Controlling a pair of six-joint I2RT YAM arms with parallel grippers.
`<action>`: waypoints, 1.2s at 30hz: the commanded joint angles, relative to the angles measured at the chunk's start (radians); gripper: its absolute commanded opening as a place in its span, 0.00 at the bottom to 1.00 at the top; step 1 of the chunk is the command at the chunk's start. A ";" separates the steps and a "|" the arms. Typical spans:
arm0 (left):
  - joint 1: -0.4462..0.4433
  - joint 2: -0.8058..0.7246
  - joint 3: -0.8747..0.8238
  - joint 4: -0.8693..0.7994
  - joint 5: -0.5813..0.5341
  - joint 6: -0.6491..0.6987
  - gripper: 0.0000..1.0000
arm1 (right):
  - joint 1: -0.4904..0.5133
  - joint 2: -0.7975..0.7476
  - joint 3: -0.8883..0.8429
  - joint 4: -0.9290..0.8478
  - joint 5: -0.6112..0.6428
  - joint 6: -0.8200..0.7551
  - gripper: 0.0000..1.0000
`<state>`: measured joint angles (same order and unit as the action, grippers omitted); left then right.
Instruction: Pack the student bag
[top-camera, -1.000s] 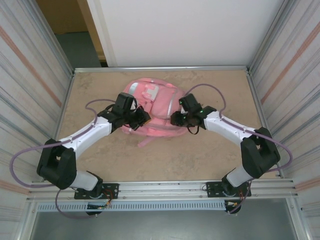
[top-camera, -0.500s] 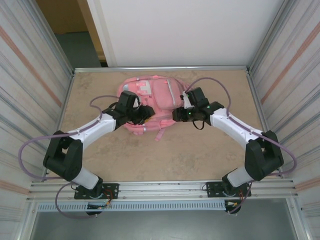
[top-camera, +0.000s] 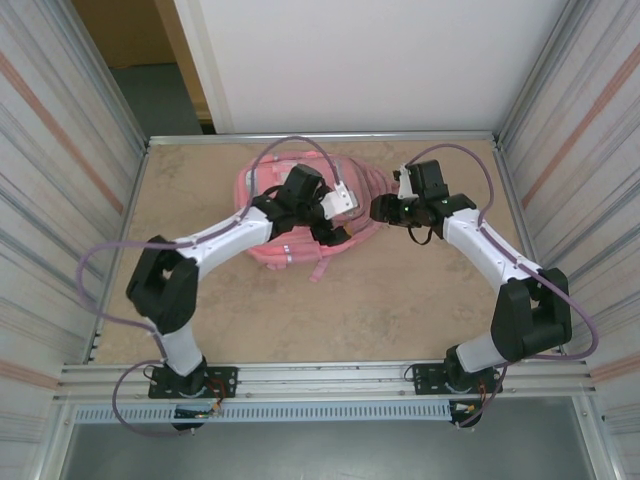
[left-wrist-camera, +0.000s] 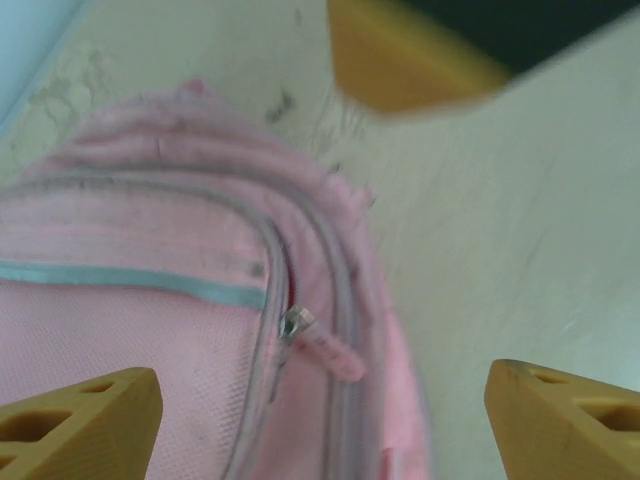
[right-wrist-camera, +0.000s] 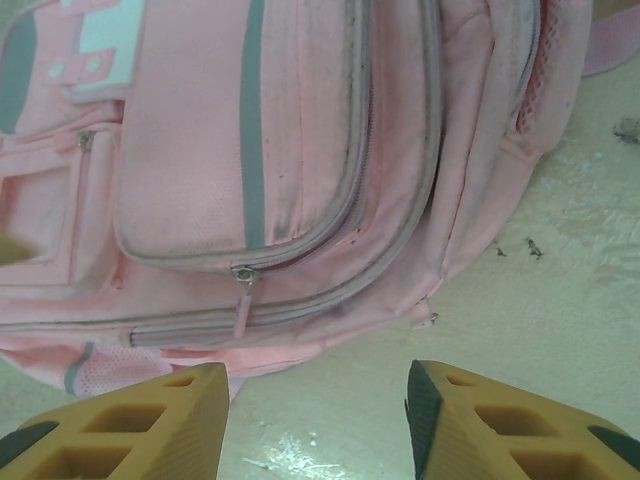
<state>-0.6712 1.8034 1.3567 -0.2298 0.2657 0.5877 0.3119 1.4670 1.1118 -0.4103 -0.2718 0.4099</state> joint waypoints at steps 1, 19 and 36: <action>0.044 0.074 0.071 -0.045 -0.040 0.191 0.78 | -0.002 -0.032 -0.032 0.029 -0.038 0.025 0.50; 0.093 0.129 0.136 -0.162 0.179 0.161 0.00 | 0.046 0.059 -0.092 0.059 -0.176 -0.017 0.53; 0.136 -0.023 0.015 -0.115 0.449 -0.032 0.00 | 0.192 -0.017 -0.087 0.073 0.085 -0.074 0.52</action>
<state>-0.5423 1.8603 1.3918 -0.3870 0.6178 0.6079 0.4847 1.4754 1.0168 -0.3149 -0.2474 0.3565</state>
